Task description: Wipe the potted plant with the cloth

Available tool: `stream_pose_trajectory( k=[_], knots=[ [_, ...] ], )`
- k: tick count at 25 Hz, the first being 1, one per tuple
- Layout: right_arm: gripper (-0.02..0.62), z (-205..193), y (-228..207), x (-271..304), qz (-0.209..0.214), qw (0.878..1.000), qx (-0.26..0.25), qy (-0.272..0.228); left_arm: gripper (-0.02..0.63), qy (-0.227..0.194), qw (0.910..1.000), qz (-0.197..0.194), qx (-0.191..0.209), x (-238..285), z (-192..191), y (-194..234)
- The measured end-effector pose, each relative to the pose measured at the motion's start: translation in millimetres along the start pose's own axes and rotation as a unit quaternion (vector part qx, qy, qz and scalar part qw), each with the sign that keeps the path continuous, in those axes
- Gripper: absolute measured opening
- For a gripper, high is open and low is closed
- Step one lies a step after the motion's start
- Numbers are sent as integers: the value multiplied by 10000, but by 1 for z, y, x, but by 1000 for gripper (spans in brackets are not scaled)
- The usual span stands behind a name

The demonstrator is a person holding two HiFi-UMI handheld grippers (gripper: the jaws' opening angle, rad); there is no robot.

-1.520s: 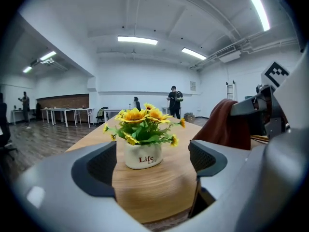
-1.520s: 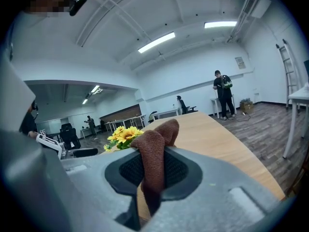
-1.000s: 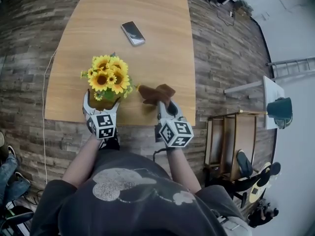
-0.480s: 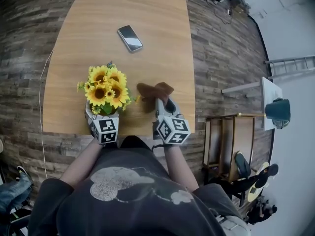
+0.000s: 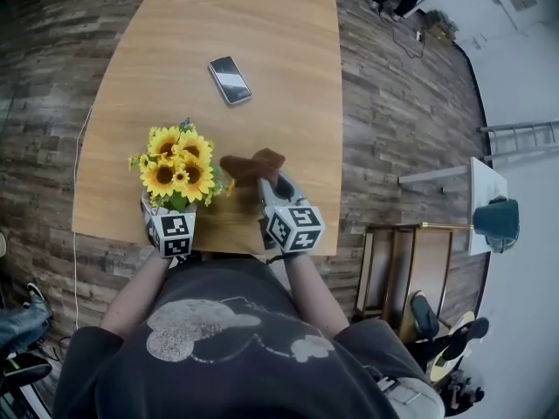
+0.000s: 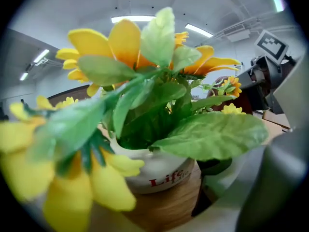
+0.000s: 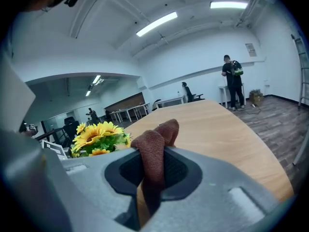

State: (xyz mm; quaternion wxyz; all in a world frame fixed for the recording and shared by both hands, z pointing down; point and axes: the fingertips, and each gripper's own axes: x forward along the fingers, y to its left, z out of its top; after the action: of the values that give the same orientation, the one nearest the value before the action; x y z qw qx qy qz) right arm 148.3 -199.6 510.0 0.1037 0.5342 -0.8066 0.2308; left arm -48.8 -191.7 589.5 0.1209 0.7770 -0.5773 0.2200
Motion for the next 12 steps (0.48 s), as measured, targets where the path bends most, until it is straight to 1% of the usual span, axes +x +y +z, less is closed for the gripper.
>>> stream_pose_trajectory(
  k=[3, 5, 8, 12],
  knots=[
    [49, 5, 6, 19, 461, 9987, -186, 140, 588, -55, 9999, -77, 49, -1, 1, 2],
    [49, 6, 14, 33, 850, 9955, -297, 279, 588, -46, 9998, -155, 87, -2, 1, 2],
    [49, 0, 27, 58, 1388, 9872, -505, 603, 588, -22, 9995, -279, 133, -3, 0, 3],
    [49, -11, 50, 85, 1908, 9740, -783, 932, 586, -37, 9993, -346, 156, -5, 3, 4]
  ],
)
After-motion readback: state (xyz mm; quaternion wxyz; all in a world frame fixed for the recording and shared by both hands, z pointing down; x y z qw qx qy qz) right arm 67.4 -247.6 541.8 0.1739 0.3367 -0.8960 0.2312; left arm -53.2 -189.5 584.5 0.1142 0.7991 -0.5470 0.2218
